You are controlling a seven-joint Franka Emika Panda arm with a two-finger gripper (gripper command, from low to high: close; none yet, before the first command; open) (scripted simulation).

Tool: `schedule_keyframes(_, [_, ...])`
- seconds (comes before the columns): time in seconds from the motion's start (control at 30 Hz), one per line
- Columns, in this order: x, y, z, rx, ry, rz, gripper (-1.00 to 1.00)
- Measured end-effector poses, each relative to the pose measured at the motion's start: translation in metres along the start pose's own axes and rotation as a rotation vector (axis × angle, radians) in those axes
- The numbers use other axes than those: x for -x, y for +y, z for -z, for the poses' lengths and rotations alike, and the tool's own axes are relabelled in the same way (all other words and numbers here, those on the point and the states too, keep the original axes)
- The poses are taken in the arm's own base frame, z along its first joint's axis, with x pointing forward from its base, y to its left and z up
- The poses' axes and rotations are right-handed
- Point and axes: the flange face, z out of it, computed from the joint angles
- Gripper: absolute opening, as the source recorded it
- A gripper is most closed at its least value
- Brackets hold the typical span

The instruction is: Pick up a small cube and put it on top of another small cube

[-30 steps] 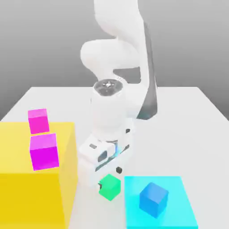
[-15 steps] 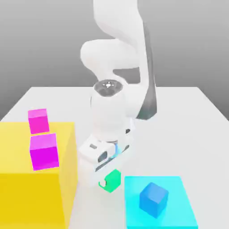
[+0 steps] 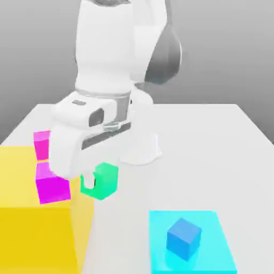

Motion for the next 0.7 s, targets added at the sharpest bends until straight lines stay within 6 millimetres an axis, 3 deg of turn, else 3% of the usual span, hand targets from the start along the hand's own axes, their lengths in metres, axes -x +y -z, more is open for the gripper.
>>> schedule_keyframes(0.27, [0.067,0.060,0.033,-0.056,-0.076,-0.398,-1.00])
schedule_keyframes(0.53, [0.144,0.095,0.068,-0.081,-0.152,-0.802,-1.00])
schedule_keyframes(0.67, [0.157,0.092,0.026,-0.082,-0.162,-0.848,-1.00])
schedule_keyframes(0.7, [0.159,0.090,0.015,-0.082,-0.162,-0.849,1.00])
